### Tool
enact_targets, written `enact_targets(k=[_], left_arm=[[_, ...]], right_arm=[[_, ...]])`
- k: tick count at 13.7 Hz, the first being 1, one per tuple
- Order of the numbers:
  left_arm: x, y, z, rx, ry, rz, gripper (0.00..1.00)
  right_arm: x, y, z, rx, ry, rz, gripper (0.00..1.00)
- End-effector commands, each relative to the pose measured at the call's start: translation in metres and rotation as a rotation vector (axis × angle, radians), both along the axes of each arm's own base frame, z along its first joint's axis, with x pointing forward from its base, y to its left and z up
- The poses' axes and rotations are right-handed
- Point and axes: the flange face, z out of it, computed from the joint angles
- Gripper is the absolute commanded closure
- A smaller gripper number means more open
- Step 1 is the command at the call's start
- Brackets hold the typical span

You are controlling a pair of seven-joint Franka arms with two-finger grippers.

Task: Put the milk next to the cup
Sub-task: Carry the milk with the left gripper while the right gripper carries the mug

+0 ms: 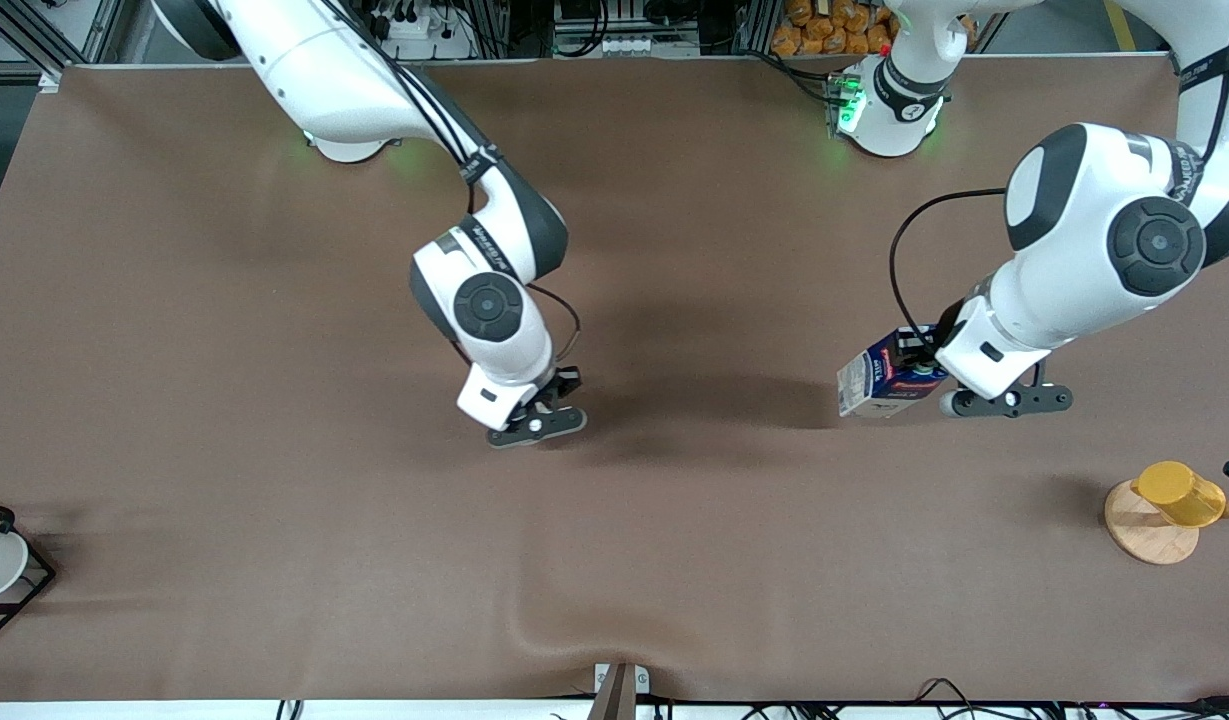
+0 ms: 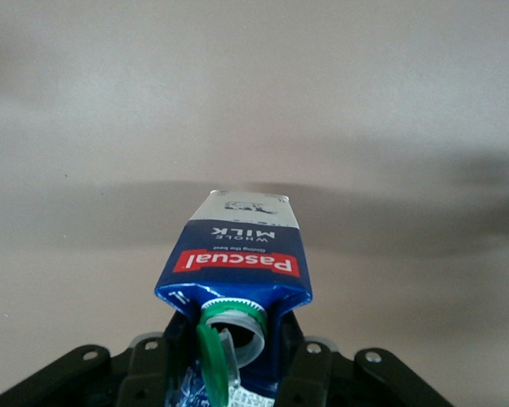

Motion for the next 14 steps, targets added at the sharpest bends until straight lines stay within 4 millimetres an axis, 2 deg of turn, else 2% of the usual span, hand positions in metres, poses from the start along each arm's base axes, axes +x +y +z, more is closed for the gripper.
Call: enact_targets(k=[1,6,9,10,11,14], left_arm=[[-0.006,-0.007,0.005,0.034,0.014,0.012,0.8],[-0.014,-0.025,0.003,0.061,0.035,0.039,0.8],[-0.02,-0.04,0.002,0.065,0.048,0.049,0.8],[-0.021,-0.043,-0.002,0.066,0.057,0.049,0.8],[-0.025,-0.056,-0.004,0.066,0.062,0.046,0.8],[-0.035,-0.09,-0.016,0.084,0.087,0.148,0.79]], right_arm=[[-0.004,0.031,-0.022,0.02,-0.04,-0.041,1.0],[-0.016,0.052,-0.042,0.031,-0.003,-0.321,1.0],[-0.015,0.057,-0.039,0.063,0.024,-0.41,1.0],[-0.021,0.063,-0.039,0.073,0.042,-0.438,1.0],[-0.028,0.071,-0.04,0.071,0.044,-0.446,1.0],[-0.034,0.076,-0.038,0.07,0.058,-0.463,1.0]])
